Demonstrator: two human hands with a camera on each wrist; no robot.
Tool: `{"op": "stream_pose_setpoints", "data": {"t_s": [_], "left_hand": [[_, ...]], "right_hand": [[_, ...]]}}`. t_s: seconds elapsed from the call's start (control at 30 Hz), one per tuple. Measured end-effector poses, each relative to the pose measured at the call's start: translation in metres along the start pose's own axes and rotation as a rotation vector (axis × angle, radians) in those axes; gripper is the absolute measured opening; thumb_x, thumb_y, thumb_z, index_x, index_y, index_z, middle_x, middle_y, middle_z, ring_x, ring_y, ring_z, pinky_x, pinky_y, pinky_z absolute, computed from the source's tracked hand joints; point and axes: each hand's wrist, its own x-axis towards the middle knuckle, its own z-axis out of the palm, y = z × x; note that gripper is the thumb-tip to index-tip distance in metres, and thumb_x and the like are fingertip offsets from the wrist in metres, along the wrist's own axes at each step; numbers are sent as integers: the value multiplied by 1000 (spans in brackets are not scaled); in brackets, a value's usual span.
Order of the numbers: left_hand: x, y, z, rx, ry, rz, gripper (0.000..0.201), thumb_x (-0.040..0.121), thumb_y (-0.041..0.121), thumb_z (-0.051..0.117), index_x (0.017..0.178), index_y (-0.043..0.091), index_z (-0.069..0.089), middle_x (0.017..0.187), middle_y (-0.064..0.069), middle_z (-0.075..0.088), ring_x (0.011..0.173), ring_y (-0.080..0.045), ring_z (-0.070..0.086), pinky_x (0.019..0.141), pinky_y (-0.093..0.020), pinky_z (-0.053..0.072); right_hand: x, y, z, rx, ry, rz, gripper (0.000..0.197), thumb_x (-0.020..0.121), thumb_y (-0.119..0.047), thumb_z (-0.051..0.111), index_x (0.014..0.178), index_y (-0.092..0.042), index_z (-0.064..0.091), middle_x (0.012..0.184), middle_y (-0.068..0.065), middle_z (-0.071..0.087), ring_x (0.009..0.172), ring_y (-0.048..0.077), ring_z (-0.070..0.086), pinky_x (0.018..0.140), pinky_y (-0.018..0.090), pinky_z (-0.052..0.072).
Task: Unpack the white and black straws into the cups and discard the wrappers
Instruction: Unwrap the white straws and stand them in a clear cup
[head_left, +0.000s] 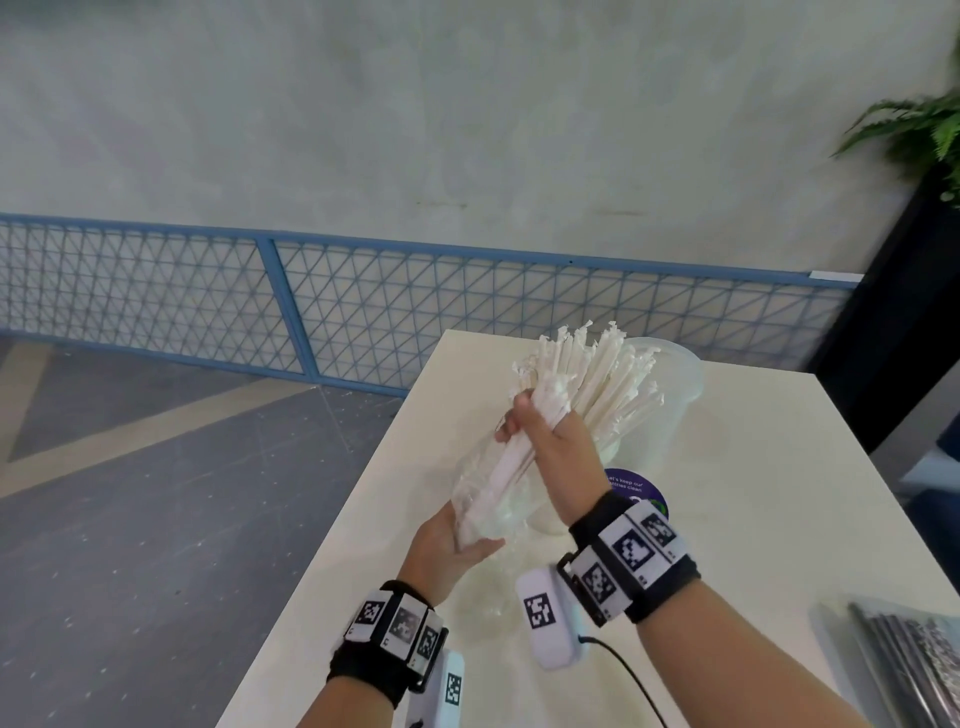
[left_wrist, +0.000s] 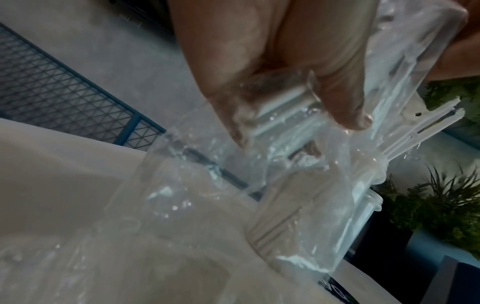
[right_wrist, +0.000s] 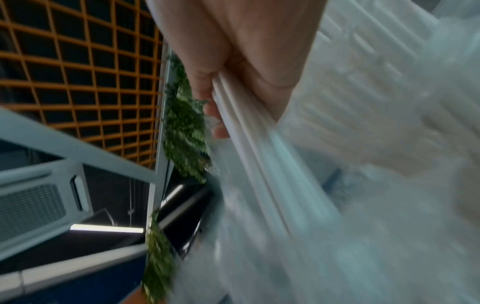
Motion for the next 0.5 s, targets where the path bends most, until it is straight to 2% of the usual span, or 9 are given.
{"op": "stream_pose_setpoints", "data": {"t_s": [0.1, 0.13, 0.2, 0.27, 0.33, 0.4, 0.43, 0.47, 0.5], "left_hand": [[6, 0, 1, -30, 8, 0, 58, 64, 33, 75, 117, 17, 58, 109, 3, 69, 102, -8, 63, 90, -25, 49], [7, 2, 2, -42, 5, 3, 57, 64, 31, 76, 116, 16, 58, 108, 2, 69, 102, -10, 63, 90, -23, 49], [8, 6, 5, -43, 5, 5, 48, 69, 21, 79, 112, 15, 59, 103, 2, 69, 97, -10, 64, 82, -14, 48], [9, 6, 6, -42, 5, 4, 42, 71, 16, 79, 108, 18, 58, 99, 4, 68, 95, -9, 63, 80, -13, 48], [9, 4, 5, -45, 18, -22, 38, 71, 14, 78, 102, 21, 59, 95, 4, 67, 92, -14, 64, 82, -23, 50], [10, -1, 1, -75, 56, -54, 29, 72, 7, 76, 90, 21, 59, 83, 1, 64, 79, -16, 62, 75, -20, 50], [10, -1, 0, -100, 76, -73, 26, 73, 3, 74, 87, 20, 59, 77, -2, 62, 71, -14, 61, 72, -18, 49], [10, -1, -2, -126, 100, -92, 25, 74, 0, 72, 85, 18, 59, 72, -5, 63, 65, -14, 61, 72, -21, 50], [10, -1, -4, -157, 126, -107, 22, 75, -2, 70, 83, 15, 59, 69, -7, 65, 62, -16, 60, 75, -29, 50]], "right_hand": [[6, -7, -11, 192, 26, 14, 20, 95, -17, 51, 75, -16, 57, 62, -6, 57, 69, 17, 59, 79, 35, 48], [7, -7, -13, 168, 7, 11, 19, 93, -17, 54, 75, -18, 58, 61, -6, 59, 70, 18, 60, 81, 39, 47], [7, -4, -16, 91, -36, 15, 22, 89, -24, 58, 67, -27, 59, 60, -7, 60, 73, 22, 56, 83, 50, 44], [8, -10, -18, 80, -9, -5, 26, 90, -25, 53, 64, -27, 59, 60, -8, 55, 71, 22, 50, 84, 54, 43], [13, -28, -26, 145, 85, -28, 22, 96, -20, 48, 75, -18, 55, 64, -2, 50, 65, 17, 49, 75, 37, 49], [21, -49, -40, 154, 179, -77, 21, 97, -20, 44, 79, -10, 48, 66, 2, 47, 60, 12, 49, 63, 22, 49], [26, -58, -47, 137, 208, -124, 23, 97, -21, 43, 77, -11, 47, 66, 2, 46, 60, 12, 48, 60, 20, 47], [30, -65, -54, 127, 230, -174, 26, 98, -22, 43, 74, -12, 46, 65, 2, 46, 61, 14, 48, 59, 20, 46], [34, -71, -58, 120, 246, -220, 28, 98, -22, 43, 72, -14, 46, 63, 1, 46, 61, 16, 47, 59, 21, 44]]}}
